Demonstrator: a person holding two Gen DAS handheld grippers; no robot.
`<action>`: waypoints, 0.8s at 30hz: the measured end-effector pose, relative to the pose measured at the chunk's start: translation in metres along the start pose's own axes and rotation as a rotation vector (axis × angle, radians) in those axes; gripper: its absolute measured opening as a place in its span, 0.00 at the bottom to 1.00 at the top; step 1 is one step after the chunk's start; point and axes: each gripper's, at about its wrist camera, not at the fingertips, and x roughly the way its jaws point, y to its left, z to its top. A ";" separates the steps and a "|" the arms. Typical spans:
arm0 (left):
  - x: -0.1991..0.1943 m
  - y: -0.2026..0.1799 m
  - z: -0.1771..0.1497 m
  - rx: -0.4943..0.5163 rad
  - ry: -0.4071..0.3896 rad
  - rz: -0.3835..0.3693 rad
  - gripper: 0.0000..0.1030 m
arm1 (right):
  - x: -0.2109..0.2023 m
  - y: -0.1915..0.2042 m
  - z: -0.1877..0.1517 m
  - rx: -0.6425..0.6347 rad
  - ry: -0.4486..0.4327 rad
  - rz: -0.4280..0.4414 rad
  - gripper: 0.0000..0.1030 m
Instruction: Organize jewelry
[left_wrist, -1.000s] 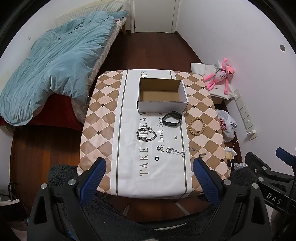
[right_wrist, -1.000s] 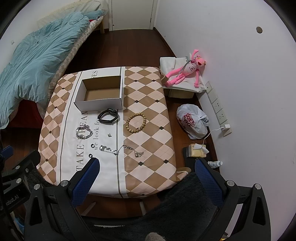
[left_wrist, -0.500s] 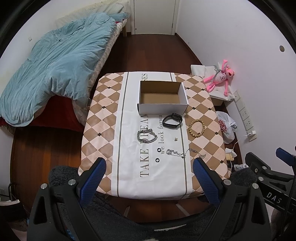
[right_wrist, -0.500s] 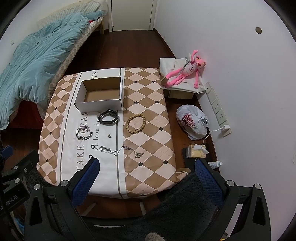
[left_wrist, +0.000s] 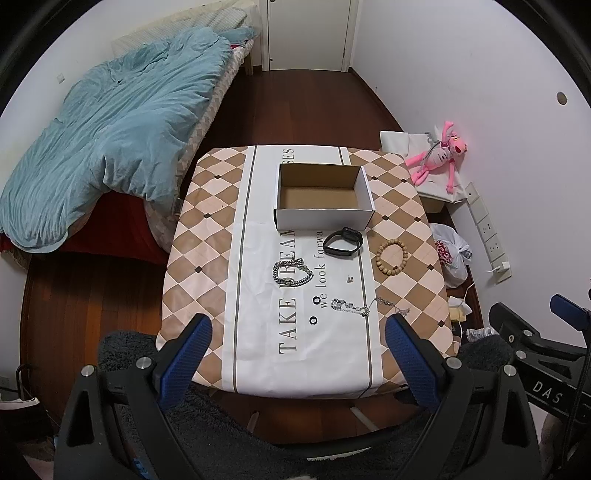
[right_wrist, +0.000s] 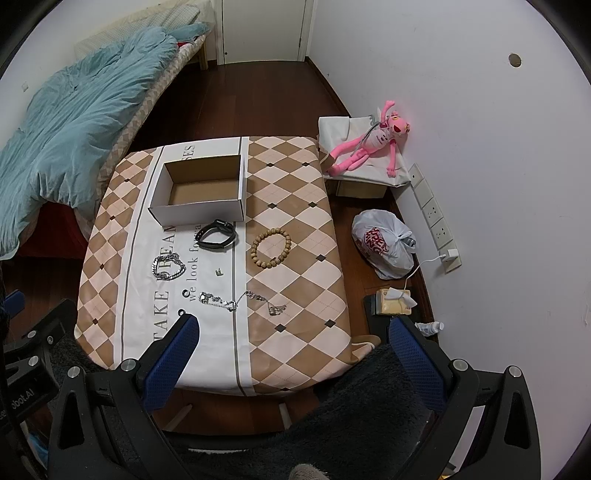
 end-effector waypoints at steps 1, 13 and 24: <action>0.000 0.000 0.000 0.000 -0.001 0.001 0.93 | 0.000 0.000 0.000 0.000 0.000 0.000 1.00; -0.001 -0.001 0.001 0.001 -0.006 0.003 0.93 | -0.003 0.000 0.001 -0.001 -0.002 0.003 1.00; -0.002 -0.001 0.001 0.000 -0.009 0.001 0.93 | -0.007 0.002 0.008 0.002 -0.009 0.006 1.00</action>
